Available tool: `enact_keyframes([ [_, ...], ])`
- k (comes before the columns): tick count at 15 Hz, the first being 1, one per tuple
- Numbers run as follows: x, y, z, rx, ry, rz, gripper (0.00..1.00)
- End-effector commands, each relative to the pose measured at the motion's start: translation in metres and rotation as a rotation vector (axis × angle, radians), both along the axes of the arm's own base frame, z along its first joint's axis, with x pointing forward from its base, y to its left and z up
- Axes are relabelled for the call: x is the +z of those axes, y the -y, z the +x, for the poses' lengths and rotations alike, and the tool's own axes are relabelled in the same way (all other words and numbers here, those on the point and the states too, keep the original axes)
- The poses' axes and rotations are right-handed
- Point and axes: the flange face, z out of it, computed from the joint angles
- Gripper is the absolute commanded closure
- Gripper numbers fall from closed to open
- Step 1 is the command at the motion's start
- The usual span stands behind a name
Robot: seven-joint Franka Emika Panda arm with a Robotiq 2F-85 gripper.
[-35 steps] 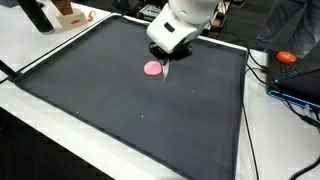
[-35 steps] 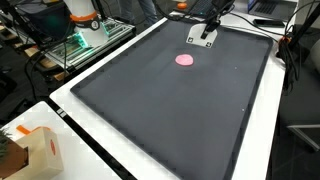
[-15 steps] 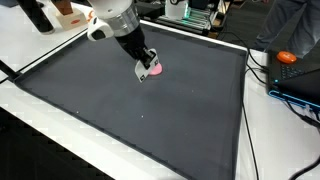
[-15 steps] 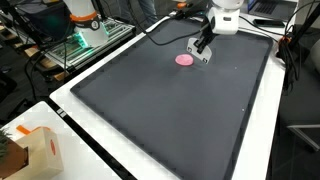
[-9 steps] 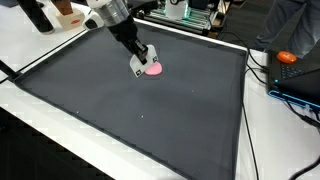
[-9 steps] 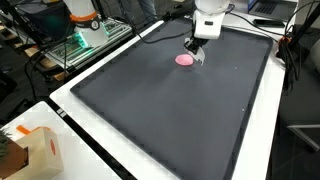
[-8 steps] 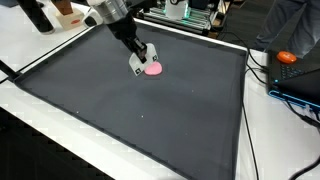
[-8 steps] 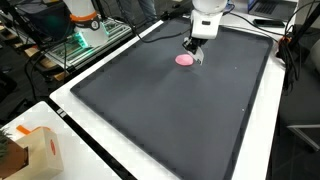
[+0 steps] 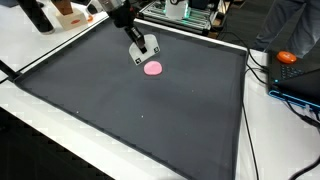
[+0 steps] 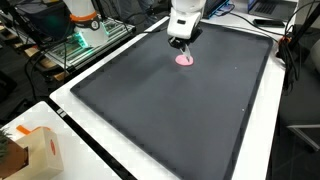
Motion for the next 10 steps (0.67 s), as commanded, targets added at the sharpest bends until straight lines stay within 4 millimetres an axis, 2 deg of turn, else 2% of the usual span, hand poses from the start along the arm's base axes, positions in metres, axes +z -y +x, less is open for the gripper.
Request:
enact_keyframes([
  [1,0.002,0.013,-0.028,-0.097,-0.004,0.01,0.99],
  [10,-0.009,0.033,-0.069,-0.235,-0.014,0.013,0.99],
])
